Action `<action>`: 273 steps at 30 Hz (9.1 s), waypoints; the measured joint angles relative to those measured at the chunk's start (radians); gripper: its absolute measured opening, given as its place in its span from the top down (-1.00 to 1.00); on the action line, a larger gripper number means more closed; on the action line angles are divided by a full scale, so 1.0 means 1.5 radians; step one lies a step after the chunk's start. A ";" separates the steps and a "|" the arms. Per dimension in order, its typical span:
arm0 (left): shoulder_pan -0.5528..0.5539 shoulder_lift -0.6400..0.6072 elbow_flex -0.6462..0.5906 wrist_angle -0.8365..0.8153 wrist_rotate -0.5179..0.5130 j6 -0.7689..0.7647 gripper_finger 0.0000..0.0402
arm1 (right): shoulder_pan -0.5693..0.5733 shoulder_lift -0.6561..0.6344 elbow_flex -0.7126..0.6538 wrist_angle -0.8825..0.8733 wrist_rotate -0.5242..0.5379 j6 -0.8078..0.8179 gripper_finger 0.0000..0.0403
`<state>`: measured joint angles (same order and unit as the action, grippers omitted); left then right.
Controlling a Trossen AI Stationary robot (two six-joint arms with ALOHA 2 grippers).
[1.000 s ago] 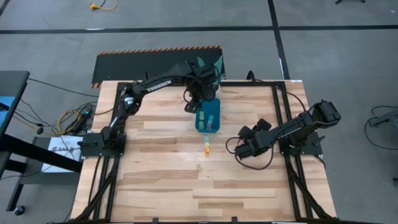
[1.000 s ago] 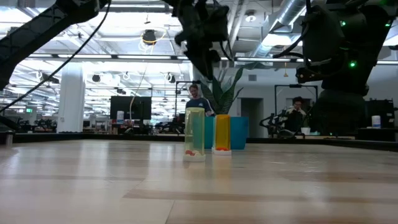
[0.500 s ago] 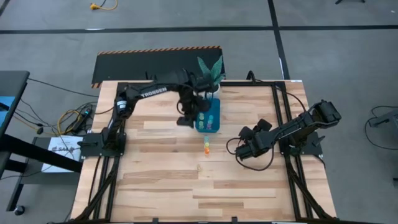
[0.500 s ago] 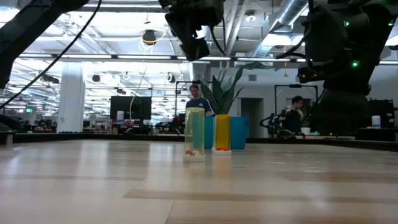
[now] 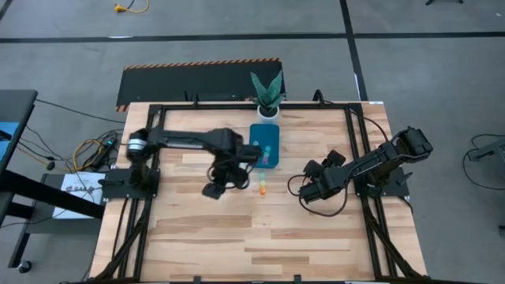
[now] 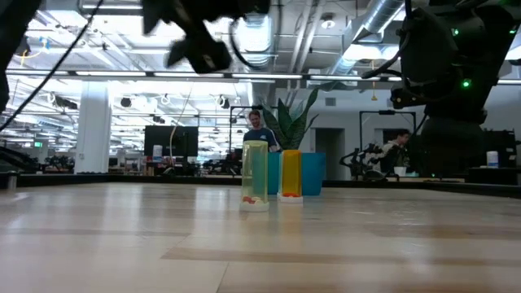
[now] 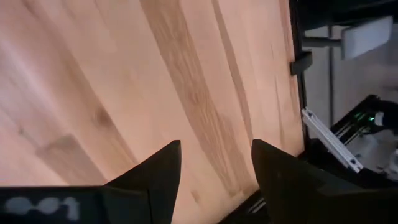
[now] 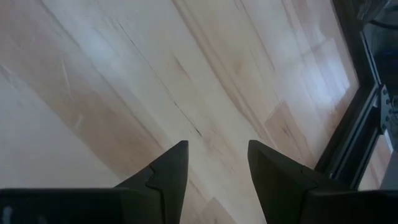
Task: Pick and place pill bottles into a basket
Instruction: Put the yellow pill bottle into the blue bin
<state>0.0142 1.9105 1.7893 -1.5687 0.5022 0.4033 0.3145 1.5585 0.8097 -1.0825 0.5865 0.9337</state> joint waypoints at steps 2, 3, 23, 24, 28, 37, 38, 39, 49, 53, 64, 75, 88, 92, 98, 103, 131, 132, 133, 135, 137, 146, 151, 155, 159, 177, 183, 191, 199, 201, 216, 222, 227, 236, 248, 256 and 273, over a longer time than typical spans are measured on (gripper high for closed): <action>-0.007 -0.050 -0.036 0.024 -0.022 -0.020 0.09 | -0.002 0.000 0.000 -0.003 0.013 0.000 0.21; -0.010 -0.076 -0.057 0.049 -0.041 -0.032 0.09 | -0.004 0.000 0.000 -0.003 0.019 0.000 0.21; -0.014 -0.294 -0.491 0.740 -0.215 -0.016 0.09 | -0.073 0.000 0.000 -0.004 0.029 -0.094 0.21; -0.015 -0.288 -0.486 0.744 -0.208 -0.021 0.09 | -0.077 0.000 0.000 -0.003 0.029 -0.100 0.21; -0.027 -0.269 -0.456 0.731 -0.196 -0.036 0.09 | -0.088 0.000 0.000 -0.005 0.029 -0.105 0.21; -0.058 -0.147 -0.321 0.606 -0.201 0.024 0.09 | -0.087 0.000 0.000 -0.001 0.029 -0.119 0.21; -0.062 -0.134 -0.307 0.586 -0.201 0.032 0.09 | -0.088 0.000 0.000 -0.001 0.029 -0.121 0.21; -0.063 -0.122 -0.290 0.568 -0.200 0.038 0.09 | -0.088 0.000 0.000 -0.002 0.029 -0.122 0.21; -0.078 -0.002 -0.157 0.500 -0.198 0.089 0.09 | -0.087 0.000 -0.001 -0.007 0.027 -0.140 0.21; -0.081 0.029 -0.128 0.484 -0.180 0.089 0.09 | -0.087 0.000 -0.001 -0.009 0.027 -0.146 0.21; -0.099 0.038 -0.123 0.482 -0.183 0.083 0.09 | -0.087 0.000 -0.001 -0.007 0.026 -0.173 0.21; -0.109 0.045 -0.123 0.482 -0.235 0.107 0.09 | -0.087 0.000 -0.001 -0.004 0.026 -0.175 0.21; -0.147 0.092 -0.124 0.477 -0.247 0.088 0.09 | -0.088 0.000 -0.001 -0.011 0.026 -0.176 0.21; -0.162 0.092 -0.124 0.490 -0.252 0.083 0.09 | -0.088 0.000 -0.001 -0.011 0.026 -0.176 0.21; -0.167 0.092 -0.124 0.504 -0.257 0.086 0.09 | -0.088 0.000 -0.001 -0.011 0.016 -0.175 0.21; -0.165 0.092 -0.124 0.505 -0.259 0.092 0.09 | -0.087 0.000 -0.001 -0.009 0.007 -0.175 0.21; -0.165 0.091 -0.124 0.527 -0.264 0.106 0.09 | -0.087 0.000 -0.001 -0.007 -0.007 -0.174 0.21; -0.166 0.091 -0.124 0.530 -0.264 0.106 0.09 | -0.087 0.000 -0.001 -0.007 -0.007 -0.174 0.21; -0.166 0.091 -0.124 0.533 -0.263 0.106 0.09 | -0.087 0.000 -0.001 -0.006 -0.007 -0.174 0.21; -0.166 0.091 -0.127 0.537 -0.263 0.106 0.09 | -0.087 0.000 -0.001 -0.006 -0.007 -0.174 0.21; -0.166 0.091 -0.132 0.537 -0.263 0.106 0.09 | -0.087 0.000 -0.001 -0.006 -0.007 -0.174 0.21; -0.166 0.091 -0.139 0.545 -0.257 0.103 0.09 | -0.087 0.000 -0.001 -0.003 -0.007 -0.174 0.21; -0.166 0.091 -0.139 0.546 -0.252 0.106 0.09 | -0.087 0.000 -0.001 -0.002 -0.007 -0.174 0.21; -0.166 0.091 -0.139 0.546 -0.252 0.106 0.09 | -0.087 0.000 -0.001 -0.002 -0.007 -0.174 0.21; -0.165 0.103 -0.140 0.546 -0.243 0.106 0.09 | -0.087 0.000 -0.001 -0.001 -0.007 -0.174 0.21; -0.154 0.112 -0.139 0.552 -0.218 0.105 0.11 | -0.087 0.000 -0.001 0.009 -0.007 -0.175 0.21; -0.149 0.112 -0.139 0.557 -0.218 0.107 0.27 | -0.087 0.000 -0.001 0.012 -0.007 -0.175 0.21; -0.149 0.112 -0.139 0.567 -0.217 0.107 0.49 | -0.087 0.000 -0.001 0.012 -0.007 -0.175 0.21; -0.149 0.113 -0.123 0.557 -0.217 0.088 0.52 | -0.087 0.000 -0.001 0.011 -0.007 -0.175 0.21; -0.149 0.113 -0.111 0.544 -0.217 0.087 0.51 | -0.087 0.000 -0.001 0.009 -0.007 -0.175 0.21; -0.138 0.113 0.080 0.359 -0.268 0.083 0.50 | -0.087 0.000 -0.001 -0.079 -0.007 -0.175 0.21; -0.113 0.113 0.164 0.293 -0.272 0.069 0.50 | -0.087 0.000 -0.001 -0.098 -0.007 -0.175 0.21; -0.084 0.113 0.224 0.240 -0.273 0.066 0.50 | -0.087 0.000 -0.001 -0.114 -0.006 -0.175 0.21; -0.003 0.112 0.278 0.170 -0.273 0.142 0.50 | -0.093 0.000 -0.001 -0.114 0.011 -0.174 0.21; 0.159 0.112 0.283 0.167 -0.248 0.234 0.50 | -0.139 0.000 0.005 -0.067 0.101 -0.187 0.21; 0.242 0.112 0.283 0.168 -0.234 0.263 0.50 | -0.174 -0.003 0.009 0.143 0.026 -0.426 0.21; 0.270 0.112 0.283 0.205 -0.217 0.340 0.50 | -0.309 -0.138 0.011 0.404 -0.274 -0.641 0.21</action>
<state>0.4186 2.0792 2.2135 -1.2616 0.1771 0.9128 -0.1493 1.3514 0.8268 -0.4767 0.1760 -0.0284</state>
